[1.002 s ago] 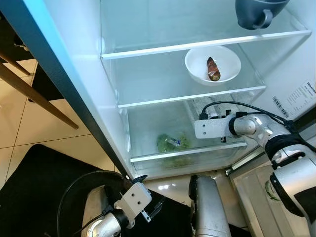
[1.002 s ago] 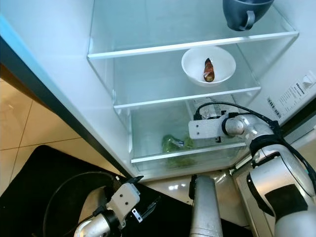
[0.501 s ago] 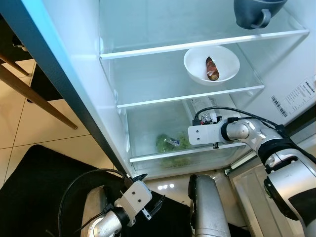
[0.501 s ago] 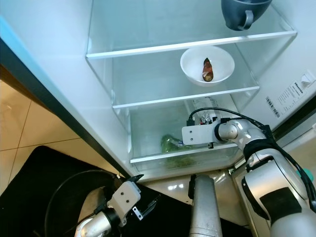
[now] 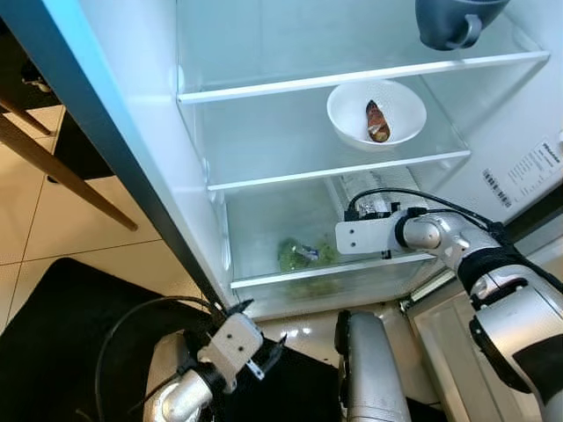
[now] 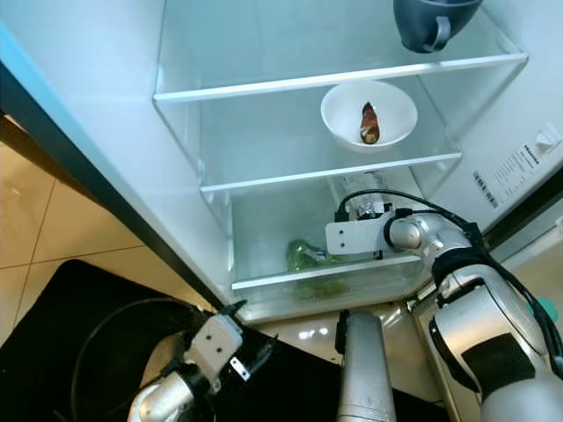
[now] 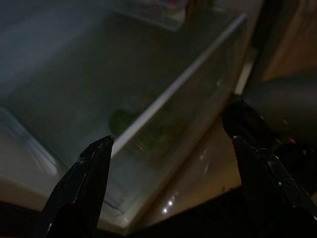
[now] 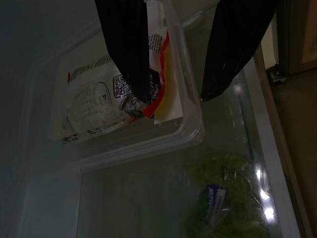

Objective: Restocking fridge

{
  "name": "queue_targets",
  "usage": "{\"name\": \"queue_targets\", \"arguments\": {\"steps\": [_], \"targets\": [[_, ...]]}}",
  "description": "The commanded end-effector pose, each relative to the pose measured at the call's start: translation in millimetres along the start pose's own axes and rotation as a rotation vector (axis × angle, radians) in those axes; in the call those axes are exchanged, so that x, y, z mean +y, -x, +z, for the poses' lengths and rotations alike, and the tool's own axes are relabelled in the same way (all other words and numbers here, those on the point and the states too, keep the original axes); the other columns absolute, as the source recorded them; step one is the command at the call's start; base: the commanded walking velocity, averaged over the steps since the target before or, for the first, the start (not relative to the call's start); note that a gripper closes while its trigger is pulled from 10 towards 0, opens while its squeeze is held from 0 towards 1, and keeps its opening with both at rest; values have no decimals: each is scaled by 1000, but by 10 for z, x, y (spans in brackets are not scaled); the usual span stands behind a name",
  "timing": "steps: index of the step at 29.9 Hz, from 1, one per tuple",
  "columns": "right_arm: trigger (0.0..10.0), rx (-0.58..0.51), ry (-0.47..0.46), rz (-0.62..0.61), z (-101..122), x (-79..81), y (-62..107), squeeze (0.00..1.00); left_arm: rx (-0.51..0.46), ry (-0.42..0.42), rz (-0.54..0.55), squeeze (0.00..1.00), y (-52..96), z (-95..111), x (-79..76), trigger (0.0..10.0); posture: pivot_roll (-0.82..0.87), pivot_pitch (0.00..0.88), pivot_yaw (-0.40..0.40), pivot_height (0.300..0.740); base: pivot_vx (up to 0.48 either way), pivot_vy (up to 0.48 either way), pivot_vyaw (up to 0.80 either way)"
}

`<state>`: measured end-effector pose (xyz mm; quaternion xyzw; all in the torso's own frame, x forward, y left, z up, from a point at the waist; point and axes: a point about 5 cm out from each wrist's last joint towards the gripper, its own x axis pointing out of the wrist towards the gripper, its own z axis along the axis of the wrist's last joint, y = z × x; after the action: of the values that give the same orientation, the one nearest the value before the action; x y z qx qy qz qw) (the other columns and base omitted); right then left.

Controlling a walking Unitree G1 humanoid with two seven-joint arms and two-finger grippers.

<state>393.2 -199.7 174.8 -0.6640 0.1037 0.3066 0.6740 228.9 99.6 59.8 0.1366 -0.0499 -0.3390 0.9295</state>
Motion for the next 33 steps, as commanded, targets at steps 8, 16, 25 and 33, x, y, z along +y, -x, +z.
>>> {"name": "queue_targets", "arguments": {"steps": [8, 16, 25, 33], "targets": [[10000, 34, 24, 32, -11, 128, -46, 0, -50, 82, 26, 0, 76, 42, -36, 10000, 29, 378, 27, 384, 0, 0, 0], [8235, 51, 17, 17, -15, 125, -56, 0, -42, 85, 17, 0, 105, 28, -60, 10000, 32, 381, 23, 384, 0, 0, 0], [0, 81, 25, -19, -40, 85, -50, 0, -32, 81, 9, 0, 143, 23, -73, 10000, 35, 388, 19, 384, 0, 0, 0], [10000, 94, 38, -25, -48, 56, -43, 0, -29, 79, 4, 0, 143, 22, -87, 10000, 33, 393, 15, 384, 0, 0, 0]]}}
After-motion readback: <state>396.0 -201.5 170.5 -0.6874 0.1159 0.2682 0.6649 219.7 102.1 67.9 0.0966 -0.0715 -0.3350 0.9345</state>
